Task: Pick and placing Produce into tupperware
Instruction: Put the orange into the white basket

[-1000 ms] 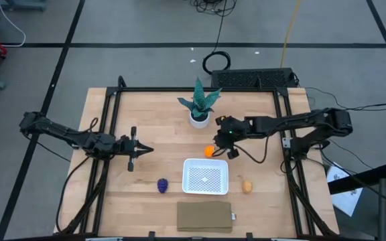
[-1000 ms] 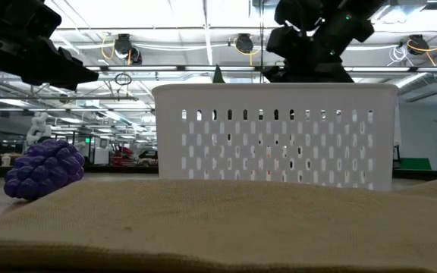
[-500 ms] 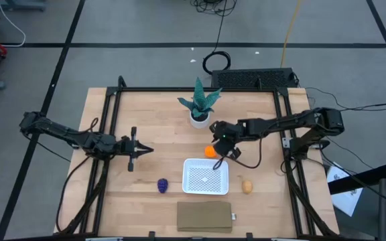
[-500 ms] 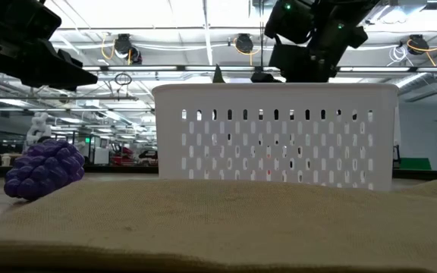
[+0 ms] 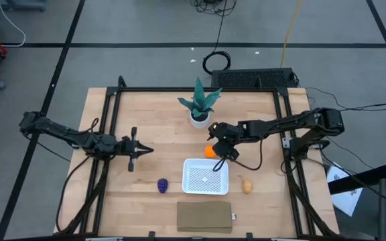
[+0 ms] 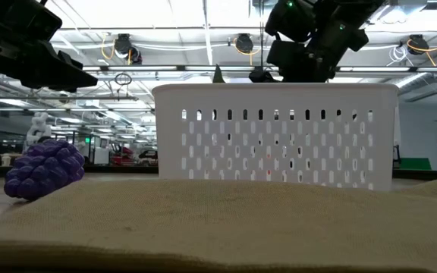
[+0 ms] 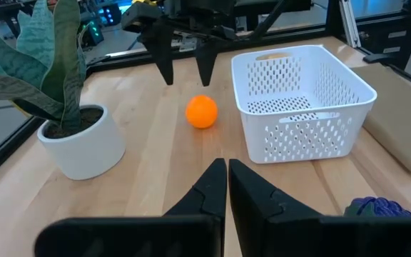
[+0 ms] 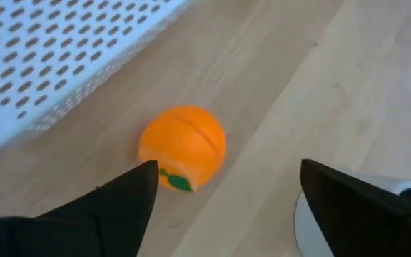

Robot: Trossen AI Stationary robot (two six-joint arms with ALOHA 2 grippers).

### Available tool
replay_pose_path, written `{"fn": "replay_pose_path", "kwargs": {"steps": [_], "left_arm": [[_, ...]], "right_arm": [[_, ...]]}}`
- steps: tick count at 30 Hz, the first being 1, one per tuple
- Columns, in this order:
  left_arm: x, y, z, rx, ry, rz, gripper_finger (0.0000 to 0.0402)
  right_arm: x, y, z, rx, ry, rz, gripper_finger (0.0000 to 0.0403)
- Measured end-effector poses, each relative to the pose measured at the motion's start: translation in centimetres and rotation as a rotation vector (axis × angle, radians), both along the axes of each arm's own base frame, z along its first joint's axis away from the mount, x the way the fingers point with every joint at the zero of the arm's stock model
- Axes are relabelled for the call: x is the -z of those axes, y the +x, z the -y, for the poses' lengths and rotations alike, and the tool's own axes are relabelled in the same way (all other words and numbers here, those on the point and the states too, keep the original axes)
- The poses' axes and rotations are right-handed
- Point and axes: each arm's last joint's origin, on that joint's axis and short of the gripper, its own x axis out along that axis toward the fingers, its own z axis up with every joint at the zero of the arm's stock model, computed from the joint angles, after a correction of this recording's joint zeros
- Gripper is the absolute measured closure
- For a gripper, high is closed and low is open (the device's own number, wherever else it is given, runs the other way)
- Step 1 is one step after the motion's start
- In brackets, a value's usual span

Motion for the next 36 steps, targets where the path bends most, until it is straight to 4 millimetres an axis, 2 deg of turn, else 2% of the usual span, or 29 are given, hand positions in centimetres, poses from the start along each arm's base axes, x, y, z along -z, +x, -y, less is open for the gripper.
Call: {"fn": "replay_pose_path", "kwargs": {"steps": [7,15,23,28,32,36], "left_arm": [[0.0,0.0,0.0,0.0,0.0,0.0,0.038],[0.0,0.0,0.0,0.001,0.0,0.0,0.038],[0.1,0.0,0.0,0.001,0.002,-0.007,0.038],[0.1,0.0,0.0,0.001,0.004,-0.015,0.038],[0.1,0.0,0.0,0.001,0.004,-0.015,0.038],[0.1,0.0,0.0,0.001,0.003,-0.015,0.038]], "right_arm": [[0.8,0.1,-0.2,-0.03,0.088,-0.024,0.0058],[3.6,1.3,0.0,0.007,0.114,-0.07,0.0057],[5.5,1.9,0.6,0.063,0.143,-0.096,0.0057],[5.7,1.9,0.8,0.072,0.149,-0.106,0.0058],[5.8,1.9,0.8,0.096,0.164,-0.111,0.0077],[5.8,1.9,0.8,0.105,0.171,-0.117,0.0119]]}}
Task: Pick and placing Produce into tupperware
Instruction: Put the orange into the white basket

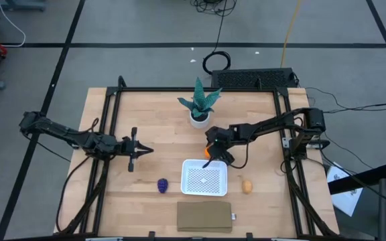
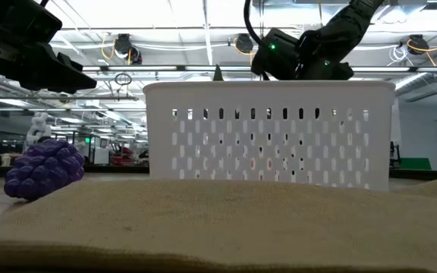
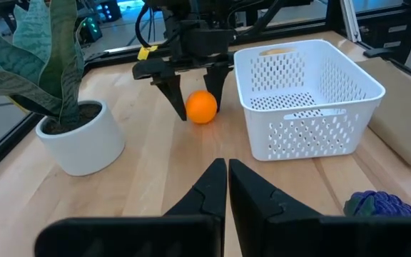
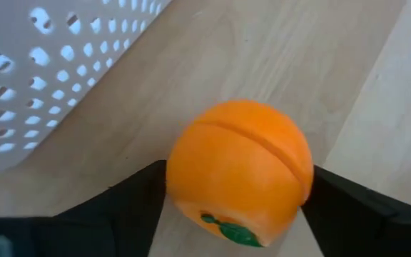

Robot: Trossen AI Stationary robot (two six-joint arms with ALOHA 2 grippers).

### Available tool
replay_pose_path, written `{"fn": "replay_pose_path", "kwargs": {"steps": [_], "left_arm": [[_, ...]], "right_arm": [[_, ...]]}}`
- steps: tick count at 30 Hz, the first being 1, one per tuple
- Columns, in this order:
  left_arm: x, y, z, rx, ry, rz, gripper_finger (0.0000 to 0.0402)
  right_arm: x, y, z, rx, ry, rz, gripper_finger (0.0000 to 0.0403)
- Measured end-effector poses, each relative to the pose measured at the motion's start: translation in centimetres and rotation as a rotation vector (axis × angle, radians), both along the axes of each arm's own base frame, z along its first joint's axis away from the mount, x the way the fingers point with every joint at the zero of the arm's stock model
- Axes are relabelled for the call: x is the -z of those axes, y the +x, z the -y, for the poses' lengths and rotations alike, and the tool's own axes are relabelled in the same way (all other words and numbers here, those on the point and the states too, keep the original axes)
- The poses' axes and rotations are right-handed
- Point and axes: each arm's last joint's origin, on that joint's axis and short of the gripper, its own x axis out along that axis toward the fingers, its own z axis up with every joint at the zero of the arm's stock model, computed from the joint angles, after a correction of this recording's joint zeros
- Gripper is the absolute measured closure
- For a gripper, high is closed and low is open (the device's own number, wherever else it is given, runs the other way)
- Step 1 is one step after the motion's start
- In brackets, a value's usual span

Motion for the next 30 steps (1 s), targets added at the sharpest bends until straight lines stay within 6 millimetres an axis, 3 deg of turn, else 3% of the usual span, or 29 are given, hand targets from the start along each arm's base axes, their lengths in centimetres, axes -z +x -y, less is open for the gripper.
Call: {"fn": "replay_pose_path", "kwargs": {"steps": [8,17,25,30], "left_arm": [[0.0,0.0,0.0,-0.001,-0.004,0.0,0.038],[0.0,0.0,0.0,-0.002,-0.007,0.0,0.038],[0.0,0.0,0.0,-0.002,-0.007,0.0,0.038],[0.0,0.0,0.0,-0.004,-0.015,0.0,0.038]], "right_arm": [[-0.2,-0.1,0.0,0.005,-0.001,0.003,0.02],[-0.2,0.0,0.1,0.024,-0.032,0.008,0.0171],[-0.7,0.3,0.1,0.027,-0.034,0.016,0.0193],[-1.5,0.9,0.2,0.048,-0.019,0.018,0.0184]]}}
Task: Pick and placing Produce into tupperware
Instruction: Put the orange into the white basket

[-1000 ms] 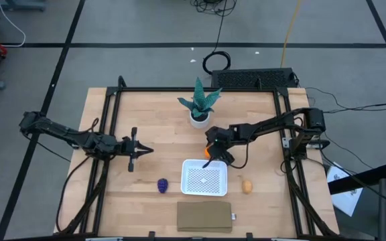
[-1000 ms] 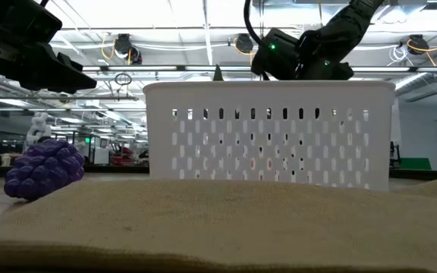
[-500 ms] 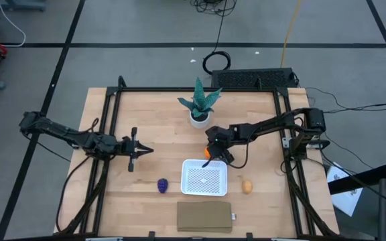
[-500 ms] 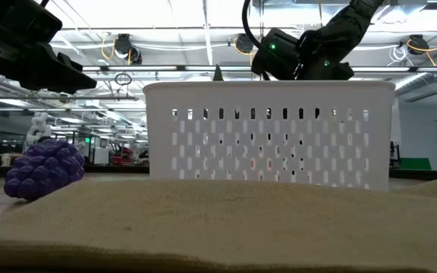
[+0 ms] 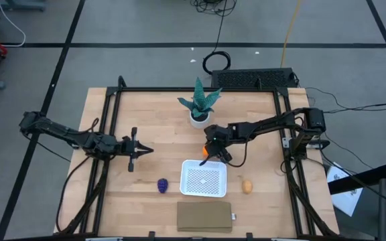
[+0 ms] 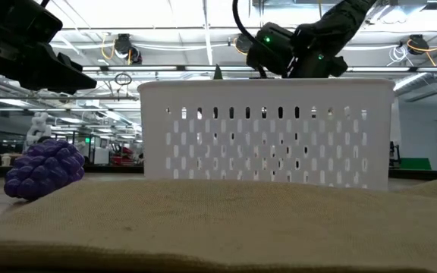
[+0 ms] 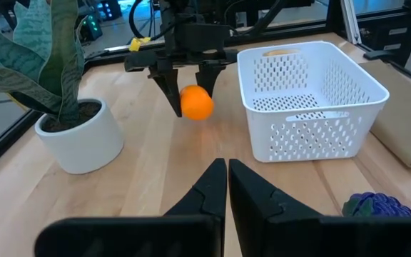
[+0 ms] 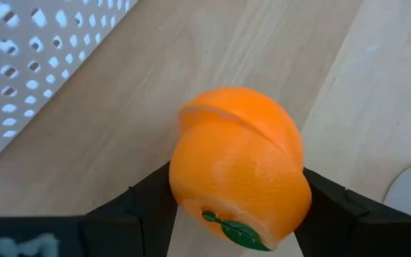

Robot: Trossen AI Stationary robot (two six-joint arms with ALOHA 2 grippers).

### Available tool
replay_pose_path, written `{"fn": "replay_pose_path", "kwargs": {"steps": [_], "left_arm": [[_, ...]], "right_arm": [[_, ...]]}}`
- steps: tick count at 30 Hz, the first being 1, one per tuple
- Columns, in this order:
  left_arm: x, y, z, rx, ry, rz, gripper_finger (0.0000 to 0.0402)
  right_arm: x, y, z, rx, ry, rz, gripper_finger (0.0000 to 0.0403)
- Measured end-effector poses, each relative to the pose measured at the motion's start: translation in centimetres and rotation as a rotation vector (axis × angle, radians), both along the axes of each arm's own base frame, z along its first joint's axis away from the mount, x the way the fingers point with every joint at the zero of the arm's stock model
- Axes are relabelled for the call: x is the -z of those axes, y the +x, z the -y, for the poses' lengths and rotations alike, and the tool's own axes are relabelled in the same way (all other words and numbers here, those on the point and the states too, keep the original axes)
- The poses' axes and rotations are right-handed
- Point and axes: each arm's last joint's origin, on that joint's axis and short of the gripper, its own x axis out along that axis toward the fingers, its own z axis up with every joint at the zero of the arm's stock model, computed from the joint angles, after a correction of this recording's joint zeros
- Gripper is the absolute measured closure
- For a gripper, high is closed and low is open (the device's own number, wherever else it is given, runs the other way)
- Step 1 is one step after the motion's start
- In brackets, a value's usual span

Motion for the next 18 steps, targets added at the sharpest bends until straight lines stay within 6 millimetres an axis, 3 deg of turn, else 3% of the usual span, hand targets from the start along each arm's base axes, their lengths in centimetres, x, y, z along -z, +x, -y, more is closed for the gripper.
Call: {"fn": "replay_pose_path", "kwargs": {"steps": [12,18], "left_arm": [[0.0,0.0,0.0,-0.001,-0.004,0.0,0.038],[0.0,0.0,0.0,-0.003,-0.01,0.0,0.038]], "right_arm": [[-2.1,0.8,-0.4,0.003,0.01,0.01,0.0187],[-5.1,0.2,-0.4,0.021,0.015,0.108,0.0183]]}}
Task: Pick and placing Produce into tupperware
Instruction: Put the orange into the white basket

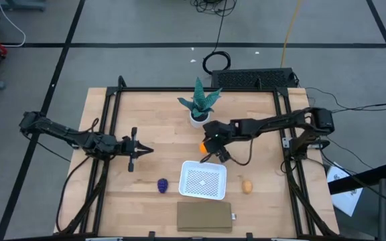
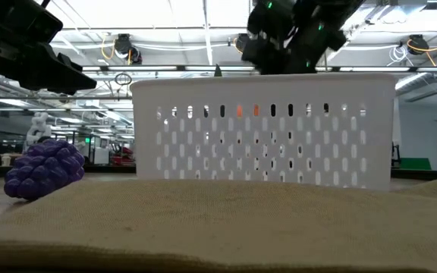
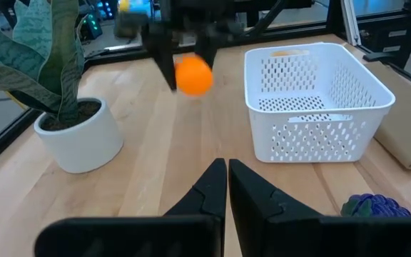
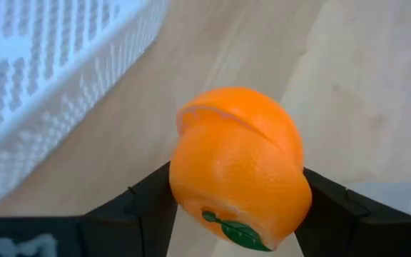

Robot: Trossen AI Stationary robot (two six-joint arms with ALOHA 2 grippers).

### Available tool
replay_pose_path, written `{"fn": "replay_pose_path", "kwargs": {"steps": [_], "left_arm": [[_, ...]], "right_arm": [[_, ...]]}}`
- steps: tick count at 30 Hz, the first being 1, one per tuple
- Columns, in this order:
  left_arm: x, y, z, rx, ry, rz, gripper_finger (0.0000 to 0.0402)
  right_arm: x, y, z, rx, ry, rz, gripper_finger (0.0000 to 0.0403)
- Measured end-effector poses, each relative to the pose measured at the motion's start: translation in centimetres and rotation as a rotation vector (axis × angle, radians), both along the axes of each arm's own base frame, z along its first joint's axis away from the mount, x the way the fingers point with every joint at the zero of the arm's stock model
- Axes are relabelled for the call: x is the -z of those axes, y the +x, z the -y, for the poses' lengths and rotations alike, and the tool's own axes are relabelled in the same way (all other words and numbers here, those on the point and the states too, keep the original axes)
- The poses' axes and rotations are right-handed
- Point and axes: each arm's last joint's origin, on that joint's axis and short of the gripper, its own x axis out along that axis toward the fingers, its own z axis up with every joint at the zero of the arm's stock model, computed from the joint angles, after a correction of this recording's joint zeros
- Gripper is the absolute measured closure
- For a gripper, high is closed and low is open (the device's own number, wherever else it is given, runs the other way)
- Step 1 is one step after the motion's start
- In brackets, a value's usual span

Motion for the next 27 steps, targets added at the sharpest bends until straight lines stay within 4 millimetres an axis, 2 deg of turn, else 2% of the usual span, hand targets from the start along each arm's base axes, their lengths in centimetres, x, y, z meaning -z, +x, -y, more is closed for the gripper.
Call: {"fn": "replay_pose_path", "kwargs": {"steps": [4,9,15,19,27], "left_arm": [[0.0,0.0,0.0,0.0,0.0,0.0,0.038],[0.0,0.0,0.0,0.0,0.0,0.0,0.038],[0.0,0.0,0.0,-0.001,-0.001,0.0,0.038],[0.0,0.0,0.0,-0.001,-0.001,0.001,0.038],[0.0,0.0,0.0,-0.002,-0.003,0.002,0.038]], "right_arm": [[-2.4,-0.8,-0.2,0.026,0.021,0.076,0.0187],[-4.8,-2.0,-1.5,0.021,0.052,0.139,0.0185],[-7.1,-3.7,-2.8,0.052,0.179,0.198,0.0184],[-7.5,-5.0,-3.7,0.061,0.257,0.238,0.0184],[-6.4,-6.7,-5.0,0.059,0.316,0.257,0.0186]]}}
